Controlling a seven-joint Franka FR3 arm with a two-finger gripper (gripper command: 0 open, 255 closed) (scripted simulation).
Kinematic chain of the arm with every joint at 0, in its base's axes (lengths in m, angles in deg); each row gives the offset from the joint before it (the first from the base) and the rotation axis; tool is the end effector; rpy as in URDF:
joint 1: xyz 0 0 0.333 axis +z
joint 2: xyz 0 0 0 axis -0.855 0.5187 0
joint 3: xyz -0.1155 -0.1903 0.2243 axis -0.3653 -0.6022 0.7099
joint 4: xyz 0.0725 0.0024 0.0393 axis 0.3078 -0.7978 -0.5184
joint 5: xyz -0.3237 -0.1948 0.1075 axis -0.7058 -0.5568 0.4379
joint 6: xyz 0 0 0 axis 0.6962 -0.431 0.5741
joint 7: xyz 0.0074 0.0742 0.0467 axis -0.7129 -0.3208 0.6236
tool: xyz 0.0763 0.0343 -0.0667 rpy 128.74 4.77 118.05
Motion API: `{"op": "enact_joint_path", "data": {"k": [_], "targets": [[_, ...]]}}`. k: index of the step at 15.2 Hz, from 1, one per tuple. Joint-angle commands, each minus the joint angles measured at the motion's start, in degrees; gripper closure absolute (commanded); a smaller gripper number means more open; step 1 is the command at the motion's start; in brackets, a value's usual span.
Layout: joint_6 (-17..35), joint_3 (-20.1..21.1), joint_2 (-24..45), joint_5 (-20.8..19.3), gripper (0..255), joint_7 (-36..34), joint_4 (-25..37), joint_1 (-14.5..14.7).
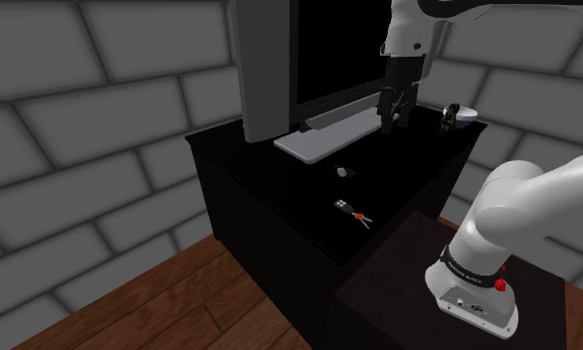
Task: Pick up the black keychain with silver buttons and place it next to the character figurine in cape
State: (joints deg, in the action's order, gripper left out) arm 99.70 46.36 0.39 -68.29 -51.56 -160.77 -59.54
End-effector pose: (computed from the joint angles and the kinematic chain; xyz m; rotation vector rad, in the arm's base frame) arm 0.2945 0.0027 0.5738 -3.0050 0.0995 0.2294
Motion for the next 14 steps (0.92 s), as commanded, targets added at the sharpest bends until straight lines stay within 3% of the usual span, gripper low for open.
{"op": "enact_joint_path", "data": {"k": [1, 8, 14], "targets": [[0.0, 0.0, 0.0, 0.0, 0, 0.0, 0.0, 0.0], [16.7, 6.1, -3.9, 2.0, 0, -3.6, -15.2, 1.4], [33.3, 12.3, -1.9, 4.2, 0, -7.2, -25.3, 3.2]]}}
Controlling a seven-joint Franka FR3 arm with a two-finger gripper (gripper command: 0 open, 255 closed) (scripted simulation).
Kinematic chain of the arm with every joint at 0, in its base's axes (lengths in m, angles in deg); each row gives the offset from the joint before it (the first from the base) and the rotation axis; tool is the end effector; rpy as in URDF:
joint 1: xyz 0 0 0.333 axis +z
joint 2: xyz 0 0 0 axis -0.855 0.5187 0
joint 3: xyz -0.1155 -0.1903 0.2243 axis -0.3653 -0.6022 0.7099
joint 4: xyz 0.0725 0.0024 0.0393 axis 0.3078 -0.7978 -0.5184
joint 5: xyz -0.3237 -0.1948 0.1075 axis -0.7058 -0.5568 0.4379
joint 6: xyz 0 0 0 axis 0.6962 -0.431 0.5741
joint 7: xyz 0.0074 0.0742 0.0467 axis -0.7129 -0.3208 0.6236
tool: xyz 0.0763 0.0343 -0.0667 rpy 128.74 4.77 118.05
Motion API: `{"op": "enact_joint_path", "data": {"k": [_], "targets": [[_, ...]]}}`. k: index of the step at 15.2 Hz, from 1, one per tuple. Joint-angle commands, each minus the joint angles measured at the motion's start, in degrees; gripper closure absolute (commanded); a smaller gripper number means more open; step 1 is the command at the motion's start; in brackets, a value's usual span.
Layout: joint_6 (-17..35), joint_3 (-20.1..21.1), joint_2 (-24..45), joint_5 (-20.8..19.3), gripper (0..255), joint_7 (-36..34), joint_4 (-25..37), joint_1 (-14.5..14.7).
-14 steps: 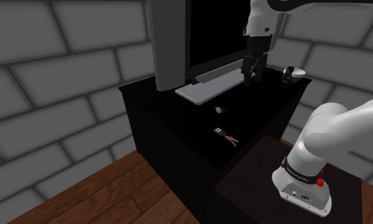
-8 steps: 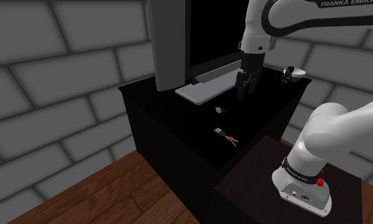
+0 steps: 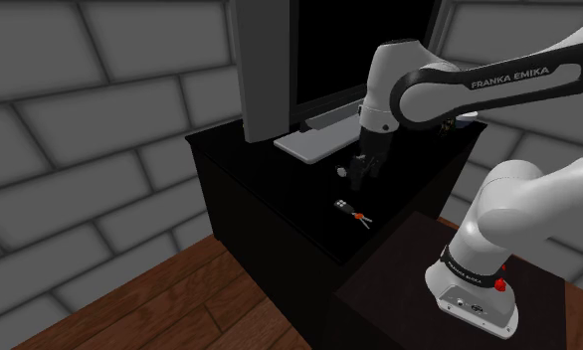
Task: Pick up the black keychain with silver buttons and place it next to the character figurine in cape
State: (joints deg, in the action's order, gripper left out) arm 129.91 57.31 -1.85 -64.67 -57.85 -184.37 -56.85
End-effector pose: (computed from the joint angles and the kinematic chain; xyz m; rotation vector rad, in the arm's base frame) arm 0.2957 0.0696 0.4295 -3.1007 0.1136 0.0088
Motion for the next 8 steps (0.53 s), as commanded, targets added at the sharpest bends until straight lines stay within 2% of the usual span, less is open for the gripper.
{"op": "enact_joint_path", "data": {"k": [1, 3, 8], "targets": [[6.1, 2.4, 1.4, 1.0, 0, -1.6, -3.0, 0.8], [12.5, 4.8, 4.1, 1.6, 0, -3.1, -5.3, 1.3], [17.3, 5.6, 6.8, 2.2, 0, -3.1, -7.3, 1.4]]}}
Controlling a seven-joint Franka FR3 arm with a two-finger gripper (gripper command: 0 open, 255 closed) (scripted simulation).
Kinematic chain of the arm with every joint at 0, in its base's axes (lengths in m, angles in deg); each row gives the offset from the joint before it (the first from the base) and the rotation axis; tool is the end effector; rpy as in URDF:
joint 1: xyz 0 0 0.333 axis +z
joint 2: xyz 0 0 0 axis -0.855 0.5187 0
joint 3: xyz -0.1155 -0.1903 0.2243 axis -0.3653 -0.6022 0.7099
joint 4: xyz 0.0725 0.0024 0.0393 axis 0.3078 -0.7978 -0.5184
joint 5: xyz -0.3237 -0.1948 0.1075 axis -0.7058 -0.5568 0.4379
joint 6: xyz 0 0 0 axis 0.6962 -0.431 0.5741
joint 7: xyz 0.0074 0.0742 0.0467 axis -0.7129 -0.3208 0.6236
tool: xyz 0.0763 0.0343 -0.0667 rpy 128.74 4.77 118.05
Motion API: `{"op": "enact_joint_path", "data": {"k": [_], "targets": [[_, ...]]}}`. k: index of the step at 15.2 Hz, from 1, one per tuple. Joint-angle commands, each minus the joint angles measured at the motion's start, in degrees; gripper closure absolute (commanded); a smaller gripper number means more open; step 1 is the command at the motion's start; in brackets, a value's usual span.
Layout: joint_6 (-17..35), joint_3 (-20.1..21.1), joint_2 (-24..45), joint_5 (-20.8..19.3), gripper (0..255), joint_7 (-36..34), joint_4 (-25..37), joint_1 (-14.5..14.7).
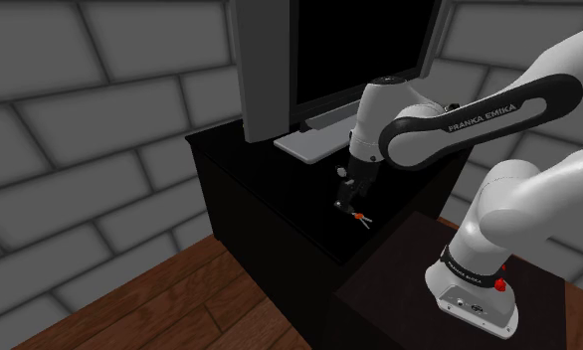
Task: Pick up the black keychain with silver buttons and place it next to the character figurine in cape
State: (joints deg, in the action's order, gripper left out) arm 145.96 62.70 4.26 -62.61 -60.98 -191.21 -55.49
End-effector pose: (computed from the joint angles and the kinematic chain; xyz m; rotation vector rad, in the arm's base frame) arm 0.2996 0.0923 0.3635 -3.1284 0.1191 -0.0779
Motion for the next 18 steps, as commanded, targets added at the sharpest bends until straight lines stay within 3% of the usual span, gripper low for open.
{"op": "enact_joint_path", "data": {"k": [1, 3, 11, 12, 18], "targets": [[2.3, 0.3, 1.4, 0.2, 0, 0.0, -0.8, 0.0], [5.3, 0.8, 3.4, 0.6, 0, 0.0, -1.8, 0.0], [5.3, 0.8, 3.4, 0.6, 0, 0.0, -1.8, 0.0], [5.3, 0.8, 3.4, 0.6, 255, 0.0, -1.8, 0.0], [5.3, 0.8, 3.4, 0.6, 255, 0.0, -1.8, 0.0]]}}
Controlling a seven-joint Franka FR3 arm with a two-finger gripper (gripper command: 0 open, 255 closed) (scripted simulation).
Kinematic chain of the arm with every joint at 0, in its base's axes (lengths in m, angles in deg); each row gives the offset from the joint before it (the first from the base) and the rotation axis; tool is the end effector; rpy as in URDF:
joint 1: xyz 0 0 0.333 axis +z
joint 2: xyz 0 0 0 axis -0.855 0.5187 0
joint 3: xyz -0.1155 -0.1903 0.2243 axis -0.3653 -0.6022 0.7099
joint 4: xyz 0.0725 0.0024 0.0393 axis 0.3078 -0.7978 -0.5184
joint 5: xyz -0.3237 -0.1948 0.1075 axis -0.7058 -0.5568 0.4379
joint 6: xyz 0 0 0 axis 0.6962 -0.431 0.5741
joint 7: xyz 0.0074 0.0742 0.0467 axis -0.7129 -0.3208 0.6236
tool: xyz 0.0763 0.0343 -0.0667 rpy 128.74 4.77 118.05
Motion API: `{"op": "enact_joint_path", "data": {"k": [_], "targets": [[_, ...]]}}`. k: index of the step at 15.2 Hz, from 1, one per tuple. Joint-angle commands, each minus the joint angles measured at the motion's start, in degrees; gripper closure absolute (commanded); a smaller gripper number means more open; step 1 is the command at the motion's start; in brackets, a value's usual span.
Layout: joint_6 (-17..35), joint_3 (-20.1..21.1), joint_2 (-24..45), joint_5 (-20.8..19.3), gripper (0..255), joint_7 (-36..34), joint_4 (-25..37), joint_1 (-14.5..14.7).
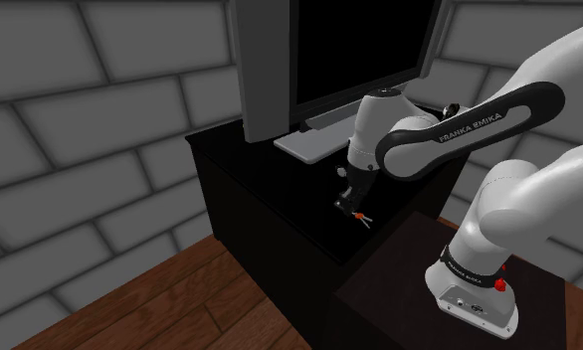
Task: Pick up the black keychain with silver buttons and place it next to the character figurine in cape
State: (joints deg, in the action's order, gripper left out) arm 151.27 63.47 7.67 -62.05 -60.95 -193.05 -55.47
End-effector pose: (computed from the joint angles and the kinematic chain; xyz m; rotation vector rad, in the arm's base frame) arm 0.3010 0.0925 0.3393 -3.1286 0.1195 -0.0801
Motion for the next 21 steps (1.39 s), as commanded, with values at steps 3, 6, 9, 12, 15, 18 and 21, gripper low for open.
{"op": "enact_joint_path", "data": {"k": [3, 6, 9, 12, 15, 18, 21], "targets": [[0.0, 0.0, 0.0, 0.0, 255, 0.0, 0.0, 0.0], [-3.4, -0.5, -2.1, -0.4, 255, 0.0, 1.3, -0.1], [-6.6, -0.9, -3.9, -0.8, 255, -0.1, 2.7, -0.2], [-9.7, -1.4, -5.5, -1.2, 255, -0.1, 4.3, -0.3], [-12.6, -1.8, -6.7, -1.6, 255, -0.1, 5.9, -0.4], [-15.4, -2.3, -7.8, -2.0, 255, -0.2, 7.7, -0.6], [-18.2, -2.7, -8.7, -2.4, 255, -0.2, 9.6, -0.7]]}}
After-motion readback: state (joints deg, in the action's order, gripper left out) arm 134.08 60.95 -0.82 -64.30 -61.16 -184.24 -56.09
